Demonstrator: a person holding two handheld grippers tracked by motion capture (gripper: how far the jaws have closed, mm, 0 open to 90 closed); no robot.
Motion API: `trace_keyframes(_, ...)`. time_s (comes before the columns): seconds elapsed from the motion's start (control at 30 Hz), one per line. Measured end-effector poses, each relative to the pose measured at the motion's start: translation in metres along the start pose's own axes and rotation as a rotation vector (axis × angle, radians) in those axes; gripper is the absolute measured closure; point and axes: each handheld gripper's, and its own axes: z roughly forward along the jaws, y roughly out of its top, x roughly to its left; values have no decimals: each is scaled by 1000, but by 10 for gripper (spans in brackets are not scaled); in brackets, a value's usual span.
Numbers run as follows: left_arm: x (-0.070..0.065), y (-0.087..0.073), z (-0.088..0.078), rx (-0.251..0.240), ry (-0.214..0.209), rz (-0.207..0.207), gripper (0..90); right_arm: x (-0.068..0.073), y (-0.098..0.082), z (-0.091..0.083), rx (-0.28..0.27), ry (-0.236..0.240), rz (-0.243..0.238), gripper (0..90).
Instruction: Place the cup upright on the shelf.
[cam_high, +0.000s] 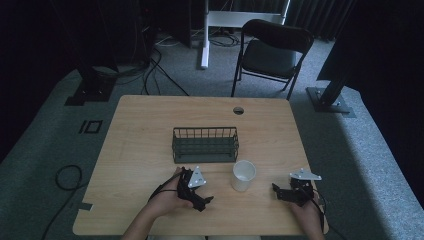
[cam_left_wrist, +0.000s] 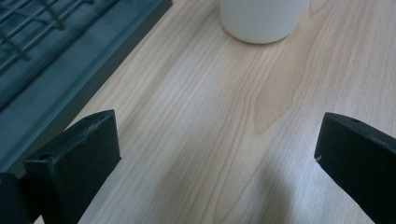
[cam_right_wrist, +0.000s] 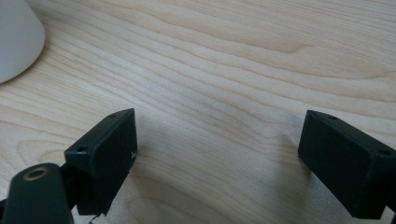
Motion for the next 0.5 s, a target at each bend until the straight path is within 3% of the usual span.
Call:
trace_keyframes(0.37,-6,15,15,-57,-29,-32,13,0,0,0,0,0,0,113)
trace_keyframes(0.5,-6,21,17,-71,-23,-17,13,0,0,0,1,0,0,113)
